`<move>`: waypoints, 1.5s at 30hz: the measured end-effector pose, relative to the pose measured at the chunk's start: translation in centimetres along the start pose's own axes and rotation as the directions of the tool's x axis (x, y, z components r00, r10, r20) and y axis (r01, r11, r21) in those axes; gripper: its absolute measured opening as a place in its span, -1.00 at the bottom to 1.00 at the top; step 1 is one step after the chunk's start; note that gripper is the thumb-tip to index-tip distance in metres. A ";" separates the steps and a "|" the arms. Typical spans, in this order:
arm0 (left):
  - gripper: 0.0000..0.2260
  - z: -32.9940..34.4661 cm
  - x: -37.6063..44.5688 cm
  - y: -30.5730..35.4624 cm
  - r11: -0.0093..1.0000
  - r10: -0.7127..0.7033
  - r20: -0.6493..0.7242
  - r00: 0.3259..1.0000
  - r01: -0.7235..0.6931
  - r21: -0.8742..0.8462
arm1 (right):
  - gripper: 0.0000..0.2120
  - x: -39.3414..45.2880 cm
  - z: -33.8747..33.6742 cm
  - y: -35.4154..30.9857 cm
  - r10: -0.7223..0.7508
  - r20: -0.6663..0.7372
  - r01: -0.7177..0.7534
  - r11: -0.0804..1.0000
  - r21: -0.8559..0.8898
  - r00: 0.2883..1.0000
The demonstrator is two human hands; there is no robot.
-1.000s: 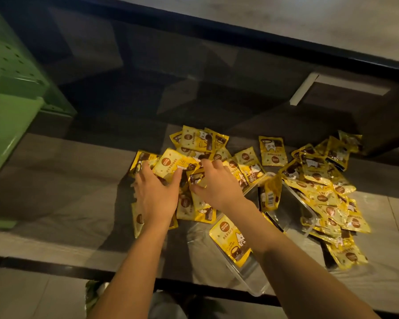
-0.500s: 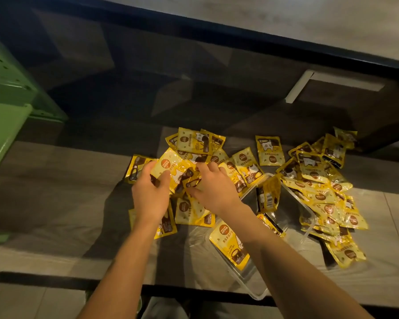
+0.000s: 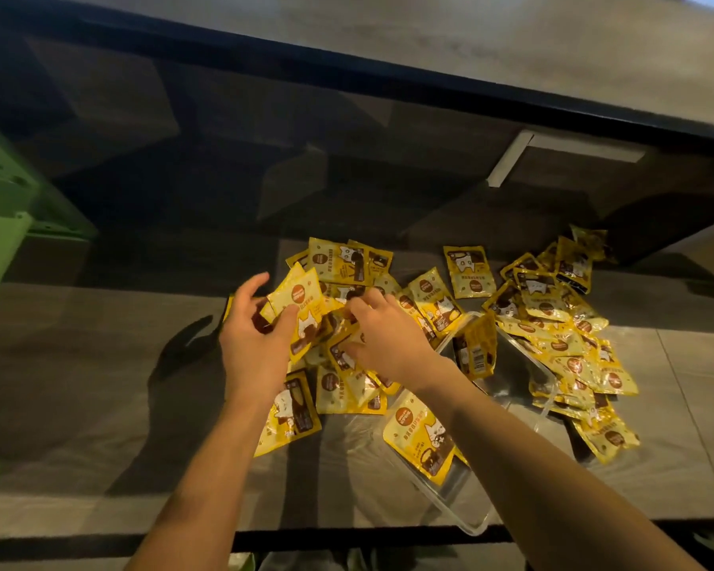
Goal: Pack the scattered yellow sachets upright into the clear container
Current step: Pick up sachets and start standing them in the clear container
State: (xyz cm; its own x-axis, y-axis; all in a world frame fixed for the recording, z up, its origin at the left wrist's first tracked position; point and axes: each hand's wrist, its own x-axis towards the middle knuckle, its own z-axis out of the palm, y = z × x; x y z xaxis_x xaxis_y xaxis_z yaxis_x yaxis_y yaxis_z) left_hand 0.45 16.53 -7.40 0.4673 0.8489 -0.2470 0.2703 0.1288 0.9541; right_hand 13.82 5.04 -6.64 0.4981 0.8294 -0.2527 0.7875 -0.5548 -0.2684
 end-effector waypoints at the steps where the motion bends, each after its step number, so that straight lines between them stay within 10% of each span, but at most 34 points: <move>1: -0.55 -0.1 0.1 0.1 1.000 0.004 0.006 1.000 -0.004 -0.005 | -0.48 0.1 -0.1 -0.2 -0.007 -0.042 0.010 0.997 0.080 0.999; 5: -0.61 -0.4 0.2 0.8 0.997 -0.015 0.060 0.998 0.019 -0.072 | -0.40 1.0 -1.1 -1.6 0.046 -0.079 -0.005 0.890 0.456 0.996; 10: -0.66 -0.8 0.0 2.1 0.784 -0.321 0.202 0.925 0.379 -0.492 | -0.55 1.9 -1.5 -2.6 0.103 0.029 -0.091 0.682 0.725 0.994; 24: -0.71 0.5 -2.5 3.7 0.857 -0.214 0.380 0.900 0.360 -0.369 | -0.74 -4.4 -2.9 1.1 0.194 -0.039 0.005 0.174 0.985 0.980; 31: -0.83 4.8 -5.3 3.3 0.999 0.002 0.440 0.898 0.021 -0.047 | -0.59 -8.0 -1.2 1.2 0.253 -0.340 -0.085 0.895 0.439 0.906; 37: -0.92 7.2 -6.5 2.2 1.000 -0.018 0.401 0.916 0.007 0.029 | -0.67 -11.7 -1.1 5.2 0.308 -0.374 0.003 0.768 0.640 0.875; 41: -0.92 8.0 -6.8 2.6 0.998 -0.054 0.400 0.915 0.035 0.055 | -0.58 -12.5 -1.0 8.2 0.567 -0.476 -0.283 0.790 0.543 0.672; 45: -0.88 8.0 -6.7 2.7 0.994 -0.085 0.398 0.914 0.052 0.092 | -0.34 -11.4 -1.4 10.1 0.546 -0.402 -0.441 0.835 0.328 0.735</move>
State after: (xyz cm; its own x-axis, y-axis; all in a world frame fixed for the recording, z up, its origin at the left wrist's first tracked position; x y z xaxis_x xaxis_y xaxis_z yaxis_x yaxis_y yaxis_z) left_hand 4.80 7.06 -4.51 0.7388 0.5607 -0.3740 0.3709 0.1252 0.9202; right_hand 16.62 -9.91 -5.20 0.9420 0.3329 0.0417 0.3191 -0.8506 -0.4180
